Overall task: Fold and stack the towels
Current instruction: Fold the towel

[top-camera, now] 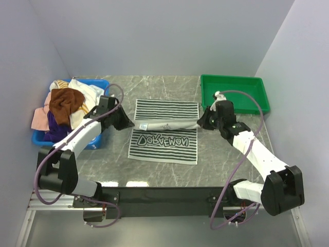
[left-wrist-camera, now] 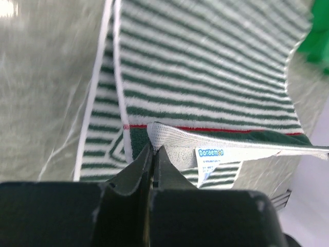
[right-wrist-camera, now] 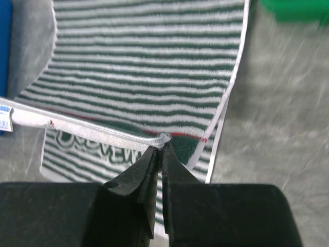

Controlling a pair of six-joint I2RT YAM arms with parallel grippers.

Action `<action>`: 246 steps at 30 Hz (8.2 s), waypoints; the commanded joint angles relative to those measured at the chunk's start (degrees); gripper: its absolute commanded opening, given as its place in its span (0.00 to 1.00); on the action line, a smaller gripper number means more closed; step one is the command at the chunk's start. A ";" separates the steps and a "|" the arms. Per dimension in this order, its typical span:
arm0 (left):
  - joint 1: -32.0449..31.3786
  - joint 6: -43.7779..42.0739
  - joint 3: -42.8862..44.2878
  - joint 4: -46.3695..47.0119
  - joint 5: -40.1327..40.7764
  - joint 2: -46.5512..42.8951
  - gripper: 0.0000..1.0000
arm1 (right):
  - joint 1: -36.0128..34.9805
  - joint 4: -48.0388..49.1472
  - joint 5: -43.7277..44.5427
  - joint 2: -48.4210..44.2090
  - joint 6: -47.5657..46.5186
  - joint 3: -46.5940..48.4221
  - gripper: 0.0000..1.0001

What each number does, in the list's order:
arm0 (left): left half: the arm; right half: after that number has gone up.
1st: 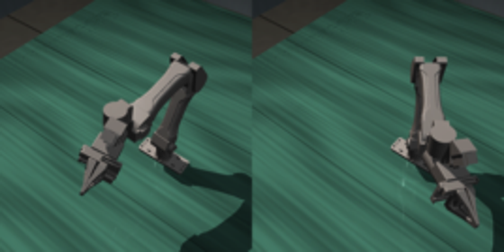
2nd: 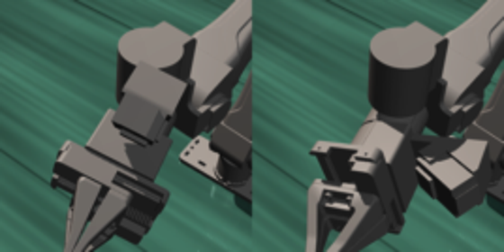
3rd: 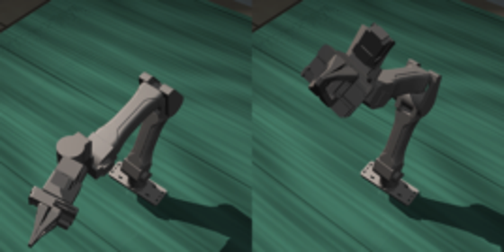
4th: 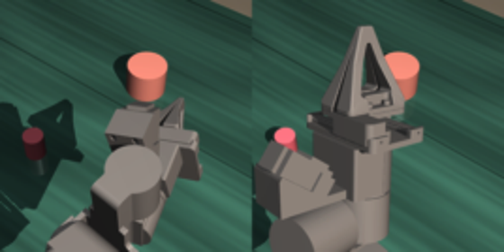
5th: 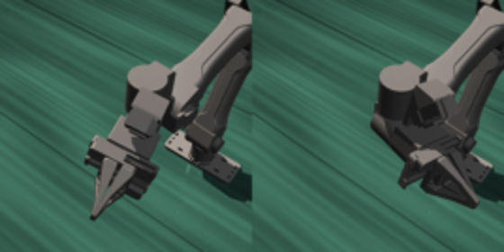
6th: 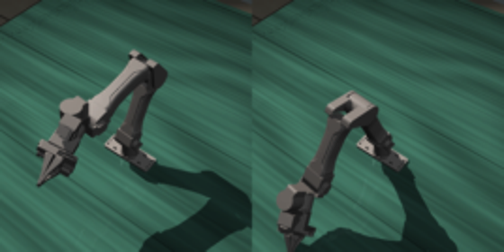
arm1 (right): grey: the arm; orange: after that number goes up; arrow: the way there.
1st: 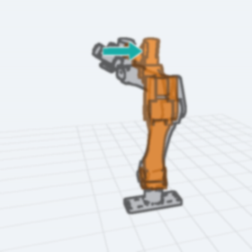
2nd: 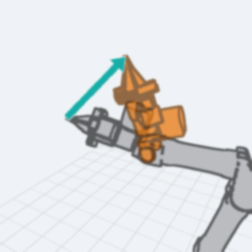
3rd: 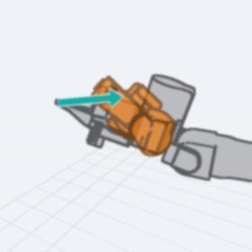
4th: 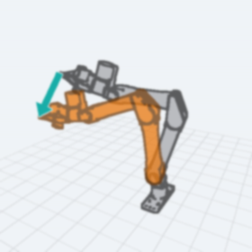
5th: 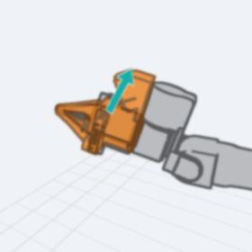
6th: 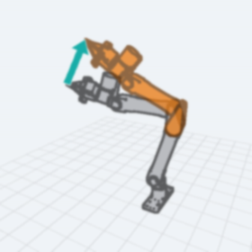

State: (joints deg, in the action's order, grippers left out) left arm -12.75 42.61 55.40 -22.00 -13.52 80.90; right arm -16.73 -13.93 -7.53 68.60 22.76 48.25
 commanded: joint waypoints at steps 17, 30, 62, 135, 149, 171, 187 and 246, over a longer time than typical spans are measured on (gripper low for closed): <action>0.80 -1.21 -7.59 0.38 8.42 7.95 0.01 | 1.61 5.67 -0.38 8.74 5.36 -13.27 0.00; 0.10 -3.85 0.24 -7.26 12.11 3.04 0.01 | 1.61 -1.00 2.60 0.58 3.34 -10.11 0.00; -0.87 -3.50 -8.46 -5.86 15.19 5.22 0.01 | 1.18 -3.03 -4.69 1.97 3.87 -18.19 0.00; -1.05 -1.65 -6.78 -18.17 16.16 -12.97 0.01 | 1.00 -19.64 -4.60 -22.02 8.08 -14.93 0.00; -1.05 -0.16 -17.34 -8.50 13.96 -4.26 0.07 | 0.12 -11.12 -7.94 -11.91 10.81 -25.04 0.04; -1.75 -6.21 -8.73 -10.80 16.77 -23.33 0.96 | -22.89 -9.10 -5.04 -3.40 -9.13 -4.76 0.81; -1.75 -3.68 -15.49 -4.29 11.69 -15.62 0.96 | -24.49 -4.61 -9.35 14.81 -15.38 -2.81 0.81; -6.76 -7.37 -7.84 -1.37 8.94 -22.28 0.97 | -34.07 -1.02 -17.61 19.28 -5.81 11.60 0.47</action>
State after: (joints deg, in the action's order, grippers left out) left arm -19.22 35.33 47.81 -22.31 -8.49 60.05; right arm -50.50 -21.87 -27.16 83.96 13.56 57.43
